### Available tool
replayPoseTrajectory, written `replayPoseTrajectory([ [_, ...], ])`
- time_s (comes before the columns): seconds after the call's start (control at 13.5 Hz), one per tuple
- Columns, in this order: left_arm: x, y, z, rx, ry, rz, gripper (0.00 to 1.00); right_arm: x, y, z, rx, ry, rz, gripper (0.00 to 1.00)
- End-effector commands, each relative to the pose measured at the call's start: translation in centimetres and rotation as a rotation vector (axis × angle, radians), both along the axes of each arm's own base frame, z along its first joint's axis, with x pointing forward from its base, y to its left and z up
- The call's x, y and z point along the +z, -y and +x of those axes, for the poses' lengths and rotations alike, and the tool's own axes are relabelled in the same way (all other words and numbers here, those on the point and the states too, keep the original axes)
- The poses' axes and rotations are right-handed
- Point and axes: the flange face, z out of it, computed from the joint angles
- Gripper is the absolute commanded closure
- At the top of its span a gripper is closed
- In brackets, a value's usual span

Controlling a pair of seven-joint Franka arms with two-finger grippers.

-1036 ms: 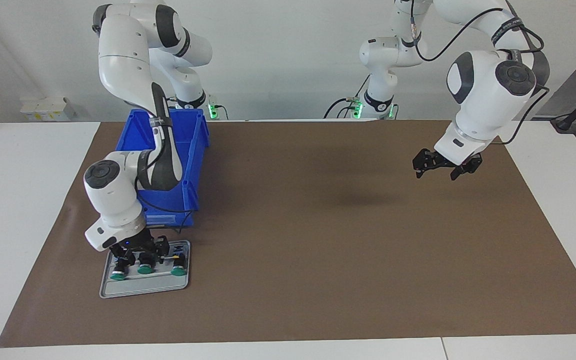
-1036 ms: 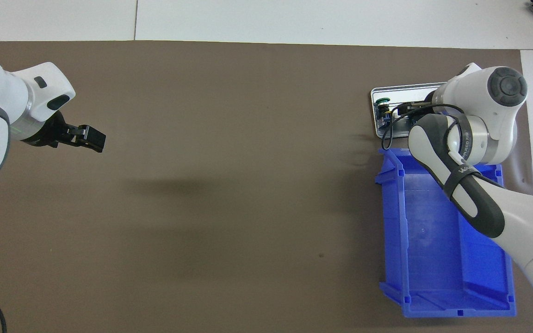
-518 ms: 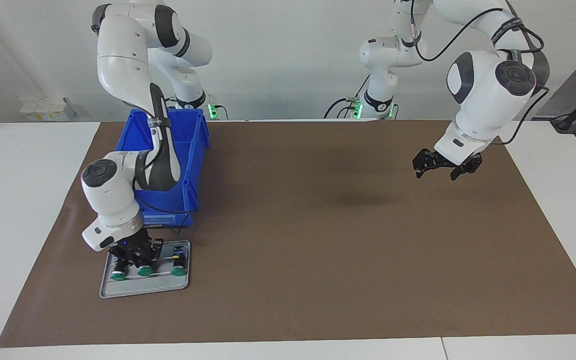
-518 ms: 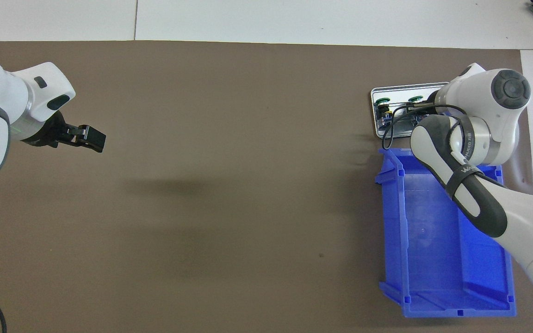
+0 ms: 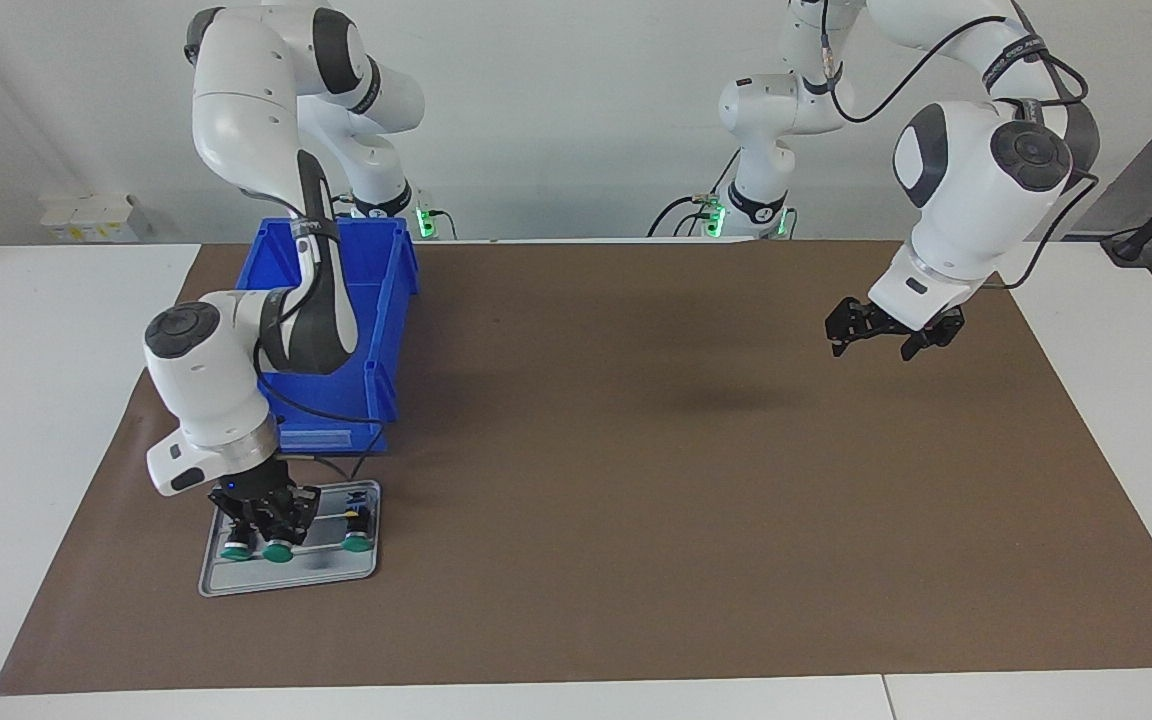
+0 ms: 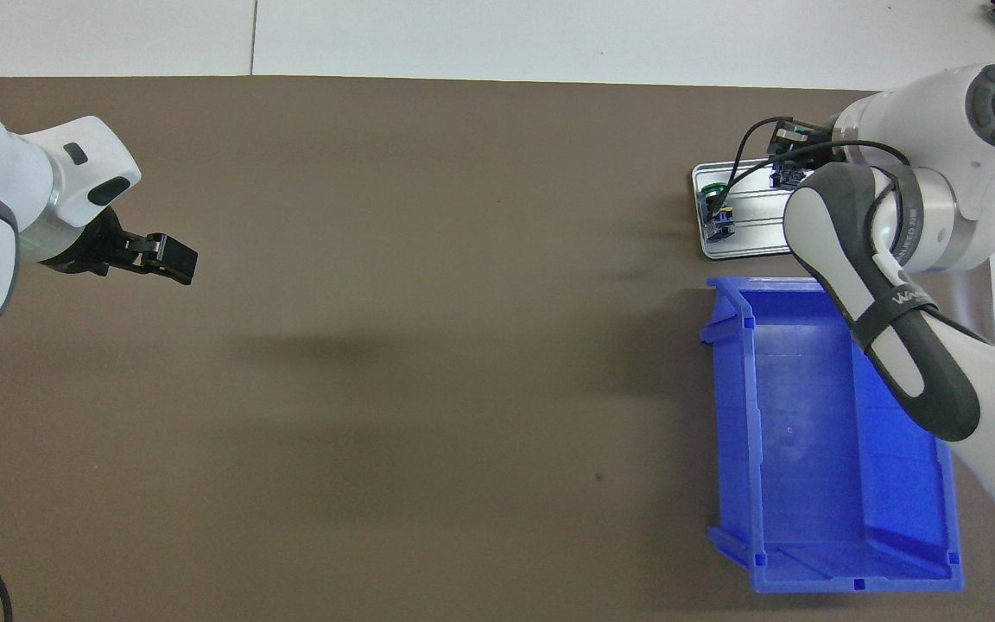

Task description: Place and press button with both arms

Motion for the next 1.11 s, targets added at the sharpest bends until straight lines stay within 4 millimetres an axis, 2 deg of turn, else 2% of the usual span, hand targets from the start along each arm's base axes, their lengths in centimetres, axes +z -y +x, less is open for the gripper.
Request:
replayPoseTrajectory([
  [0.0, 0.2, -0.2, -0.9, 0.008, 0.014, -0.006, 0.0, 2.6, -3.2, -1.1, -0.285, -0.04, 0.113, 1.0],
  [0.07, 0.2, -0.2, -0.9, 0.008, 0.014, -0.006, 0.0, 3.7, -4.8, -1.7, -0.394, -0.053, 0.141, 1.0],
  [0.3, 0.2, -0.2, -0.9, 0.008, 0.014, -0.006, 0.0, 3.6, -13.5, -3.9, -0.631, -0.12, 0.181, 1.0],
  [0.44, 0.2, -0.2, -0.9, 0.008, 0.015, -0.006, 0.0, 3.8, -18.4, -5.4, -0.716, -0.126, 0.207, 1.0],
  [0.67, 0.1, -0.2, -0.8, 0.011, 0.012, -0.006, 0.0, 3.0, -27.3, -8.5, -0.816, -0.121, 0.219, 1.0],
  [0.81, 0.2, -0.2, -0.9, 0.01, 0.009, -0.005, 0.0, 1.5, -32.6, -10.6, -0.853, -0.117, 0.209, 1.0],
  [0.89, 0.1, 0.0, -1.0, 0.008, 0.009, -0.005, 0.0, -0.5, -35.8, -12.1, -0.85, -0.124, 0.18, 1.0],
  [0.96, 0.2, 0.6, -1.0, -0.002, 0.014, -0.006, 0.0, -2.6, -37.7, -12.9, -0.886, -0.125, 0.159, 1.0],
  [1.04, 0.1, 0.8, -1.1, -0.007, 0.012, -0.006, 0.0, -3.8, -39.4, -13.3, -0.912, -0.118, 0.163, 1.0],
])
